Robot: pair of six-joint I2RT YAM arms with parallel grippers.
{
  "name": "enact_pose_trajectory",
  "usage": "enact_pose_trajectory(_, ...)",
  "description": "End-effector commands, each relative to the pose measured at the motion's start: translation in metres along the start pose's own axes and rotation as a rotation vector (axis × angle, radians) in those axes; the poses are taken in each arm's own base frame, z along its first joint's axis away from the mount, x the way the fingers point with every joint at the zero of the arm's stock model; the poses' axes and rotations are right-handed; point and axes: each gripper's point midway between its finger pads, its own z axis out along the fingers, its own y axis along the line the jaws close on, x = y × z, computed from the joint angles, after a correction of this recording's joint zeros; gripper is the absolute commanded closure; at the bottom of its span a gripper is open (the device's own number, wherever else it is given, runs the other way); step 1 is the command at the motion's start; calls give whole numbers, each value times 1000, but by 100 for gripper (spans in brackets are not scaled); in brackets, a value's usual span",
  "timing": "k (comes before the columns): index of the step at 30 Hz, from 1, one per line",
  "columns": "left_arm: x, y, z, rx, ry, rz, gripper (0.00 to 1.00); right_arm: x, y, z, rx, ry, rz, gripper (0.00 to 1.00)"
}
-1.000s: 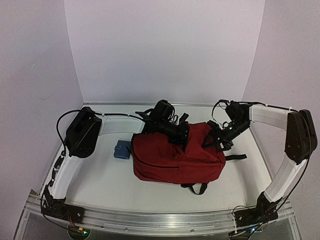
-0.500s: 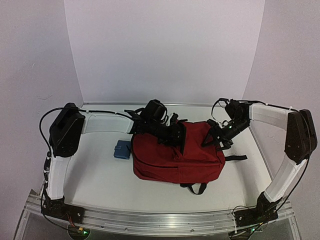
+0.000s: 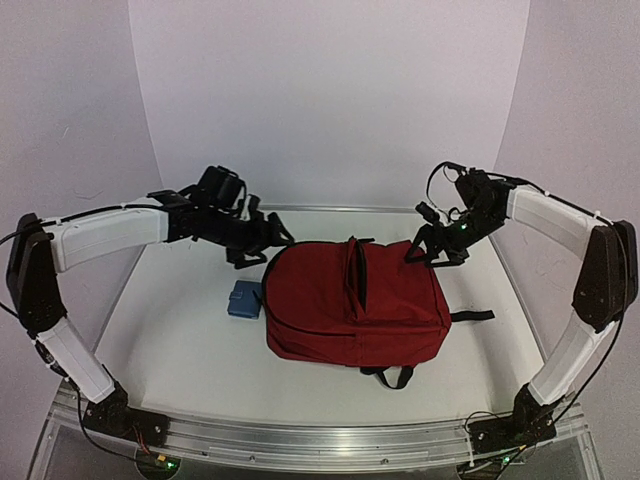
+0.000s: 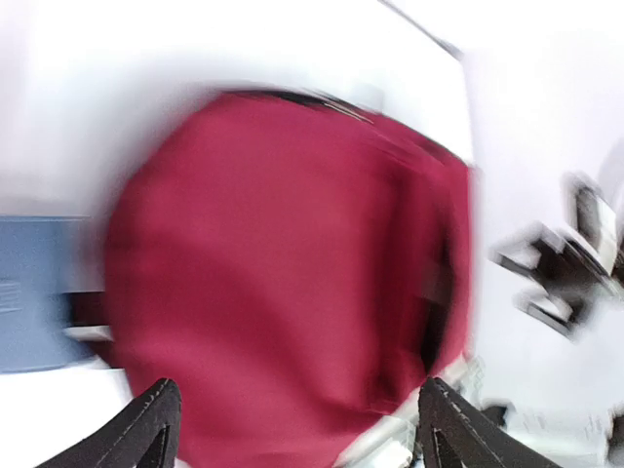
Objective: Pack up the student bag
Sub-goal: Pick up the stationery from the center of the board.
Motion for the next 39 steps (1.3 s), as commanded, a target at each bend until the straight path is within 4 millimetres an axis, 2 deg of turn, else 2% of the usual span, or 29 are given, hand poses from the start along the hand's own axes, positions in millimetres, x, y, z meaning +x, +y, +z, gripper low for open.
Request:
enact_pose_trajectory(1, -3, 77, -37, -205, -40, -150, 13, -26, 15, -26, 42, -84, -124, 12)
enact_pose_trajectory(6, 12, 127, -46, -292, 21, -234, 11, -33, 27, -39, 30, -96, -202, 9)
enact_pose_trajectory(13, 26, 182, -36, -331, 96, -298, 12, -36, 34, -47, 31, -101, -247, 9)
enact_pose_trajectory(19, 19, 209, -18, -331, 125, -292, 17, -33, 34, -47, 29, -99, -243, 9)
enact_pose_trajectory(23, 15, 217, -3, -296, 138, -282, 22, -34, 35, -49, 28, -100, -244, 9)
enact_pose_trajectory(32, 10, 209, 34, -132, 169, -250, 39, -37, 39, -52, 18, -108, -260, 9)
enact_pose_trajectory(37, 5, 205, 39, -104, 157, -234, 60, -39, 40, -50, 9, -107, -258, 9)
enact_pose_trajectory(39, 2, 202, 36, -113, 145, -232, 74, -40, 40, -50, 5, -107, -256, 9)
